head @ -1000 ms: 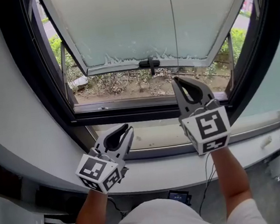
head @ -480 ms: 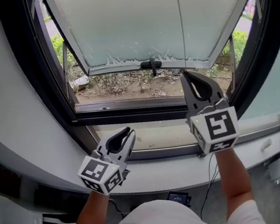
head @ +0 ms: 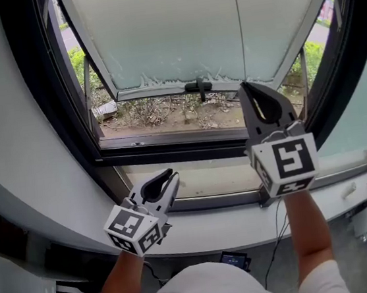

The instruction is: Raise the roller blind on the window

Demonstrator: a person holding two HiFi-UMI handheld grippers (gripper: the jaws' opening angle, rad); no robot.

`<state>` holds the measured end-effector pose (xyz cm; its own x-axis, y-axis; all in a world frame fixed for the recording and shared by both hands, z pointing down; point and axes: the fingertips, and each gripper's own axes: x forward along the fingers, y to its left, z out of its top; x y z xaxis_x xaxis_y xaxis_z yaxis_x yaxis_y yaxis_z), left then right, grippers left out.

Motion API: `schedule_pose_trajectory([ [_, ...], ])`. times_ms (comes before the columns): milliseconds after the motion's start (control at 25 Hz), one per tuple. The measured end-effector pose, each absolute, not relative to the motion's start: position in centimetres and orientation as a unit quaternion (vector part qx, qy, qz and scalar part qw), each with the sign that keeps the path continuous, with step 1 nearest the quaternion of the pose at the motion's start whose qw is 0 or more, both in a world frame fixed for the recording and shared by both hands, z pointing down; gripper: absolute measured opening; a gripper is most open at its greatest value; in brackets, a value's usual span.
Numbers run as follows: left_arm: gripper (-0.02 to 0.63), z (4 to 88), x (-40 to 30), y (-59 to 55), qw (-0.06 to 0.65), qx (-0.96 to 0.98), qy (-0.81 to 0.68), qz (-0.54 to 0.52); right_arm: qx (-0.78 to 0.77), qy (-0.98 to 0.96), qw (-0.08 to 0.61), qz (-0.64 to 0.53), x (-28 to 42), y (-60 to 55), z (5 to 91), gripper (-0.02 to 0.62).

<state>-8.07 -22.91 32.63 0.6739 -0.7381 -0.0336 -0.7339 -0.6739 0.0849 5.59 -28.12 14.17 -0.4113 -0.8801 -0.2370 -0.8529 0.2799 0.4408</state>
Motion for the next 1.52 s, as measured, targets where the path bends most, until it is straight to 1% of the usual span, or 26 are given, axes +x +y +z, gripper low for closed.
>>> schedule_pose_trajectory([
  [400,0.069,32.6,-8.0,-22.6,0.034,0.916,-0.399,-0.035,0.549,-0.789,0.006,-0.274,5.7,-27.8,11.6,0.023],
  [920,0.069,32.7,-8.1,-22.4,0.039,0.917,-0.395,-0.039,0.559,-0.776,0.005,-0.292,5.8,-27.6,10.1,0.023],
  [1240,0.069,32.9,-8.3,-22.5,0.043,0.918,-0.392,-0.038,0.569,-0.759,-0.014,-0.316,6.1,-27.2,8.1,0.024],
  [1520,0.069,32.7,-8.4,-22.6,0.044,0.919,-0.391,-0.041,0.568,-0.755,-0.009,-0.328,6.0,-27.3,7.5,0.023],
])
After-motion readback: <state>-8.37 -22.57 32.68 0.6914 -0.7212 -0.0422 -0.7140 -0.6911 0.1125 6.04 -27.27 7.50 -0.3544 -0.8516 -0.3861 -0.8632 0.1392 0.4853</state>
